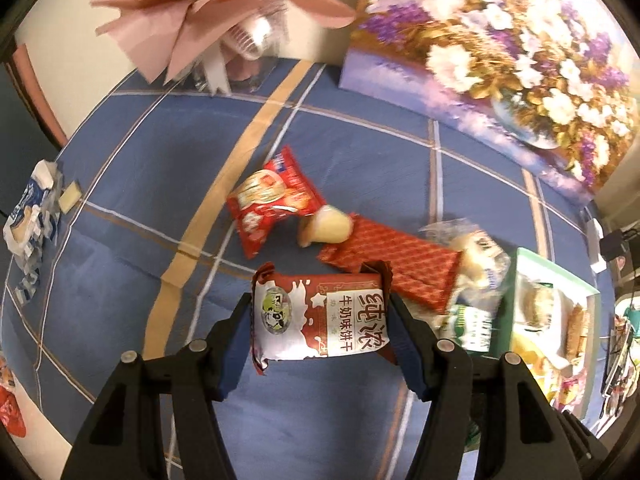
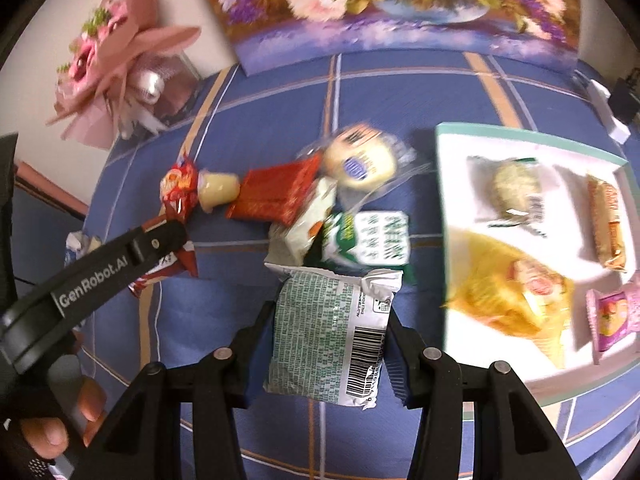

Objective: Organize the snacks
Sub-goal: 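Carry both bags into the white tray and open both tools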

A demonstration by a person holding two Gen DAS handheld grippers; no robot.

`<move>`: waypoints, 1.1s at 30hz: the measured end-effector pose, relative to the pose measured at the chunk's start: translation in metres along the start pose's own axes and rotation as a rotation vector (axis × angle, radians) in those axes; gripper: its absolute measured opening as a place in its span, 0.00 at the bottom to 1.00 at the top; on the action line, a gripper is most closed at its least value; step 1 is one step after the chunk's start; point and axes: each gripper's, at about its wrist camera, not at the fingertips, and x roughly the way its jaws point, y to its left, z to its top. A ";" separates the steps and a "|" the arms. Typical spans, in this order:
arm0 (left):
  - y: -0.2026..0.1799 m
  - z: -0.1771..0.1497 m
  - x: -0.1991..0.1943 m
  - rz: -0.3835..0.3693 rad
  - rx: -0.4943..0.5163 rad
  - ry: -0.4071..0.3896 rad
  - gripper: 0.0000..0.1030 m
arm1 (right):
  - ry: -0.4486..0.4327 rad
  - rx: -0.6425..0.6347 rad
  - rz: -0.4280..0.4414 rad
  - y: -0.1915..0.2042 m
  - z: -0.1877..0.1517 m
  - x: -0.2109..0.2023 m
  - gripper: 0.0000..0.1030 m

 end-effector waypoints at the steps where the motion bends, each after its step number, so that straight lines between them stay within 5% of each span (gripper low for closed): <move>1: -0.006 0.001 -0.002 -0.006 0.007 -0.006 0.64 | -0.009 0.006 -0.002 -0.004 0.003 -0.003 0.50; 16: -0.112 -0.010 -0.016 -0.093 0.162 -0.038 0.64 | -0.150 0.287 -0.100 -0.144 0.036 -0.062 0.50; 33: -0.240 -0.055 0.001 -0.174 0.409 -0.013 0.64 | -0.214 0.517 -0.216 -0.267 0.026 -0.081 0.50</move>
